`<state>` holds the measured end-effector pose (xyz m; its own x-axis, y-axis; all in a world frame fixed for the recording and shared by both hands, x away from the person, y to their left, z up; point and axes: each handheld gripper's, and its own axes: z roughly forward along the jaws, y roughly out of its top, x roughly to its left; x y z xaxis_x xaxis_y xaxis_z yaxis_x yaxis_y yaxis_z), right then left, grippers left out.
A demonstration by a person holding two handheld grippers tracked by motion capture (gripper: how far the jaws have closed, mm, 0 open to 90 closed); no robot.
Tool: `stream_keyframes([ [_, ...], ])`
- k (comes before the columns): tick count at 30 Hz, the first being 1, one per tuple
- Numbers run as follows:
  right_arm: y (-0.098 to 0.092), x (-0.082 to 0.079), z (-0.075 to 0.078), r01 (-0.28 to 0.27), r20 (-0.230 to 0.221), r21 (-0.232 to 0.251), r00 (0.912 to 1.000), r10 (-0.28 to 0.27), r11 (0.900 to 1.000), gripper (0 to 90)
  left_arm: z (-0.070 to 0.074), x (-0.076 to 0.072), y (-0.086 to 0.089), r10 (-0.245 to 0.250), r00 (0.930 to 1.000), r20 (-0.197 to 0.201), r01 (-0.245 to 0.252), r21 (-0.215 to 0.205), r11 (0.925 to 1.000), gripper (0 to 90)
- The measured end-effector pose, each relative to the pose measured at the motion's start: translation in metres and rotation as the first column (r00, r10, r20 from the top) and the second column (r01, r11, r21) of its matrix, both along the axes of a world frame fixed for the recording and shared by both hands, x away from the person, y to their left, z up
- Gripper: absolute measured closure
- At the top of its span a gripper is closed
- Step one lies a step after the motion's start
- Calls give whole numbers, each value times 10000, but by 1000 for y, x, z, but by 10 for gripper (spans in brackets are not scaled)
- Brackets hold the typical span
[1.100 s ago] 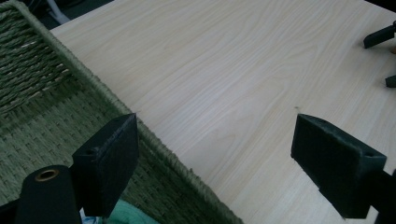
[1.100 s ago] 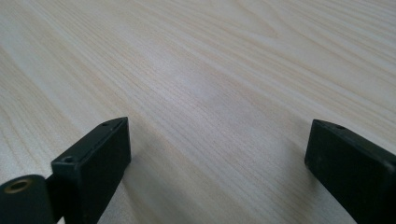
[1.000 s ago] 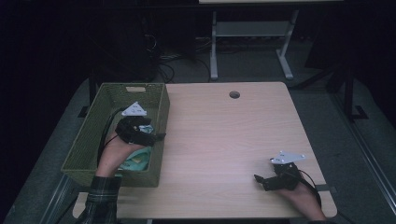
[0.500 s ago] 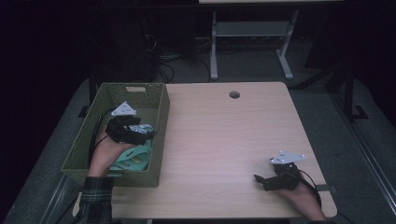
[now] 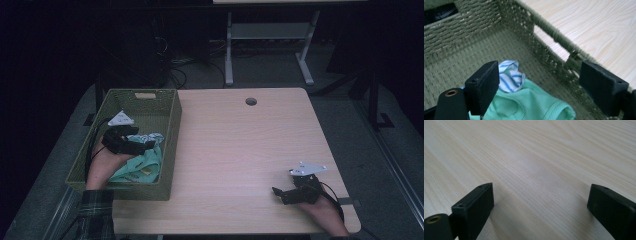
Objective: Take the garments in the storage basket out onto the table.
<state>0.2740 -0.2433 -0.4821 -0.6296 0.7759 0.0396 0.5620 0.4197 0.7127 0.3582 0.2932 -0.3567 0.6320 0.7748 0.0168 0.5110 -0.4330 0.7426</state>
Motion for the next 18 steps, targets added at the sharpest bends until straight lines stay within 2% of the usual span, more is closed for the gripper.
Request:
stream_keyframes([
  [6,0,0,0,-15,37,-11,10000,15,10000,65,-10,4,5,165,9995,-273,-167,-73,9998,162],
  [12,0,0,0,0,-6,6,10000,0,10000,65,-26,7,5,360,9965,-750,-348,162,9993,165],
  [18,0,0,0,-21,49,-8,10000,21,10000,65,-36,7,5,397,9941,-1007,-368,309,9988,179],
])
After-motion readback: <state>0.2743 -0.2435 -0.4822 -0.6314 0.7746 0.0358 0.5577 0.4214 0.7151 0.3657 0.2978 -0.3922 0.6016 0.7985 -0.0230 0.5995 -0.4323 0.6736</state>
